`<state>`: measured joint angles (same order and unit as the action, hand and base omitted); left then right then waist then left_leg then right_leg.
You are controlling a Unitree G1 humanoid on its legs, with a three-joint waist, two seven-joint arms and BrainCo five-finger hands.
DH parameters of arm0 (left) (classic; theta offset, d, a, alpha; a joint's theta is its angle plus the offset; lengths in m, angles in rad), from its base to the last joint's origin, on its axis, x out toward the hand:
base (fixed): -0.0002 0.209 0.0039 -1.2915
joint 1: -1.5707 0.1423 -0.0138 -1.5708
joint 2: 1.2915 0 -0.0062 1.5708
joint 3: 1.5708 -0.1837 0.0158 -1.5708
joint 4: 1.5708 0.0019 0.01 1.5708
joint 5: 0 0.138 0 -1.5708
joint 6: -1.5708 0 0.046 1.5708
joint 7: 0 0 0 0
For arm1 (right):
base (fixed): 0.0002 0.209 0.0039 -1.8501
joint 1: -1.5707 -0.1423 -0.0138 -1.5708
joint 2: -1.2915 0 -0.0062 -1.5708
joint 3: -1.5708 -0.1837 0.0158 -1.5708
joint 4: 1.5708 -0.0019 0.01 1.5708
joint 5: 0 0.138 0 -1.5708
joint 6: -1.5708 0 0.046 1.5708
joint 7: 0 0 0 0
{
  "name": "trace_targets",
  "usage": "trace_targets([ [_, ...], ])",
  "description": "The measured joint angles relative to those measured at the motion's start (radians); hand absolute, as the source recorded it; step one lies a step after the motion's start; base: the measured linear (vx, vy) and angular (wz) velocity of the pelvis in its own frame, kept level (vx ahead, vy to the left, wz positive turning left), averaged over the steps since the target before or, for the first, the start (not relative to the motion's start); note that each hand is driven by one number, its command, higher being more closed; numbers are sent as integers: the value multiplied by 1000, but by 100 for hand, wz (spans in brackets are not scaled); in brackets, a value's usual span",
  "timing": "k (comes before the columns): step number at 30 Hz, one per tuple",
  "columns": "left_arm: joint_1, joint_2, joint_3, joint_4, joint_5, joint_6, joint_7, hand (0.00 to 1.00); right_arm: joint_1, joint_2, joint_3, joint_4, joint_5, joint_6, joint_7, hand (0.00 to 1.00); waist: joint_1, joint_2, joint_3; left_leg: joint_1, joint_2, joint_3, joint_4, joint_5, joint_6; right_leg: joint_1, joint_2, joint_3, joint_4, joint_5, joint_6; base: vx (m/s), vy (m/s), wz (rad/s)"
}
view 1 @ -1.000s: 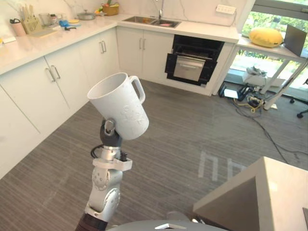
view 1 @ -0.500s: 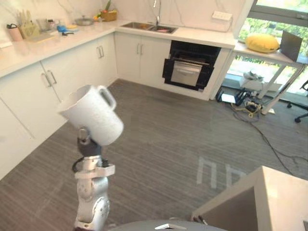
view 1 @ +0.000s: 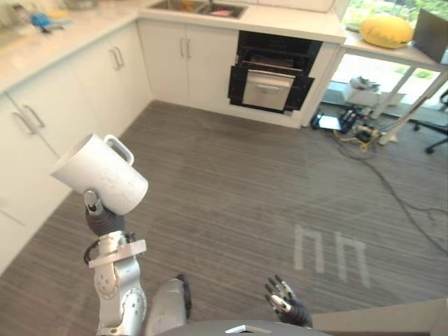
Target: Walk over to the sink, pick up the cup, carry it to the dishwasher, place the cup inside the dishwasher, then close the dishwasher door
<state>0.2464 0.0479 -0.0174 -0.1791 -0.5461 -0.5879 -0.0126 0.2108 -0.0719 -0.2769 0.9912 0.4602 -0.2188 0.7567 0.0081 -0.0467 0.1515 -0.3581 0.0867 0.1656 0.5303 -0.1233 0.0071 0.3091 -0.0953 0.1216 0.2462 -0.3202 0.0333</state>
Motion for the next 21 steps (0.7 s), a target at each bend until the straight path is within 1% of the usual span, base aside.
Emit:
trace_targets([
  [1,6,8,2,-1,0,1,-1,100,2,-3,-1,15,-10,0,-1,0,6,-25,-8,20,-12,20,11,-34,5,0,-23,12,21,14,2,359,167,-41],
  [2,9,10,5,-1,0,1,-1,100,5,-6,-1,21,-18,0,-1,0,8,-33,-14,33,-16,33,12,-49,10,1,-32,19,31,24,6,430,168,-46],
  [3,9,10,8,-10,0,2,-2,100,12,-11,-1,32,-27,-4,-1,0,6,-42,-25,61,-30,49,12,-76,17,0,-52,29,60,48,23,348,135,-31],
  [4,9,10,7,-18,0,4,-7,100,19,-13,-2,43,-26,-7,-2,0,4,-44,-35,68,-39,54,13,-90,17,-8,-61,32,81,61,39,408,155,-22],
  [5,7,10,5,-48,3,15,-15,100,42,-14,-3,56,-28,-14,-4,0,-1,-44,-60,79,-56,64,9,-110,23,-44,-75,36,154,88,91,337,131,-11],
  [6,-6,5,4,-84,13,23,-16,100,47,-15,-8,56,-36,-18,-5,0,1,-42,-67,102,-64,74,9,-132,32,-105,-79,53,289,135,255,329,135,-13],
  [7,-13,5,6,-100,22,26,-16,100,48,-13,-13,58,-37,-21,-7,0,-1,-32,-62,119,-66,81,7,-148,38,-144,-77,70,380,166,270,299,148,-20],
  [8,-20,12,9,-128,37,37,-15,100,54,-4,-36,57,-36,-28,-7,0,-11,-26,-56,162,-92,92,-21,-167,44,-227,-92,64,559,258,267,273,131,-23],
  [9,-37,21,9,-130,52,49,-12,100,52,-2,-51,56,-37,-33,-6,0,-18,-42,-53,230,-125,103,-80,-168,45,-318,-130,21,749,256,252,274,111,-19],
  [10,-41,20,6,-129,62,59,-8,100,50,-5,-51,54,-36,-35,-6,0,-22,-39,-53,266,-133,104,-107,-167,45,-359,-132,-9,813,238,225,300,84,-19],
  [11,-42,17,-19,-122,79,71,6,100,48,-12,-51,44,-36,-39,-3,0,-32,-23,-52,337,-134,105,-163,-167,45,-421,-116,-78,863,178,148,355,74,-11],
  [12,-45,17,-56,-118,81,80,13,100,48,-13,-52,38,-33,-43,-3,0,-41,-9,-58,387,-128,90,-208,-167,46,-479,-87,-139,841,107,94,432,39,11],
  [13,-62,16,-83,-115,80,88,11,100,48,-5,-51,7,-30,-41,-3,0,-55,-2,-60,423,-119,73,-236,-168,46,-533,-67,-193,758,60,62,376,-17,34],
  [14,-72,13,-97,-114,80,91,9,100,48,-1,-52,-4,-28,-40,-3,0,-62,2,-58,435,-111,59,-240,-175,42,-552,-62,-220,699,45,48,378,-96,62],
  [15,-86,9,-119,-112,66,99,-7,100,56,10,-60,-32,-23,-40,-4,0,-71,12,-57,459,-87,36,-237,-195,30,-585,-53,-263,553,39,37,357,-107,58],
  [16,-95,6,-134,-106,45,100,-22,100,66,15,-66,-44,-16,-40,-4,0,-72,23,-55,480,-61,23,-226,-204,21,-599,-42,-276,426,53,33,382,-118,54],
  [17,-98,1,-143,-101,32,100,-31,100,71,16,-69,-55,-10,-40,-4,0,-71,34,-55,484,-39,16,-209,-218,14,-606,-31,-268,341,77,28,395,-148,50],
  [18,-100,1,-145,-95,15,99,-52,100,79,16,-65,-72,8,-39,-3,0,-75,55,-56,484,7,-5,-151,-261,-15,-611,-4,-231,184,141,27,504,-224,58],
  [19,-100,2,-144,-90,-3,89,-59,100,83,17,-58,-75,16,-40,-2,0,-82,61,-56,495,42,-29,-102,-310,-49,-616,14,-172,69,215,35,526,-257,58],
  [20,-100,2,-143,-84,-9,79,-59,100,84,16,-54,-76,16,-40,-2,0,-81,59,-55,507,53,-36,-86,-336,-68,-615,17,-150,35,252,38,712,-390,49],
  [21,-94,8,-142,-83,-24,61,-58,100,89,16,-33,-78,9,-39,3,0,-80,35,-55,539,62,-54,-49,-386,-106,-600,18,-121,-1,338,20,739,-473,49],
])
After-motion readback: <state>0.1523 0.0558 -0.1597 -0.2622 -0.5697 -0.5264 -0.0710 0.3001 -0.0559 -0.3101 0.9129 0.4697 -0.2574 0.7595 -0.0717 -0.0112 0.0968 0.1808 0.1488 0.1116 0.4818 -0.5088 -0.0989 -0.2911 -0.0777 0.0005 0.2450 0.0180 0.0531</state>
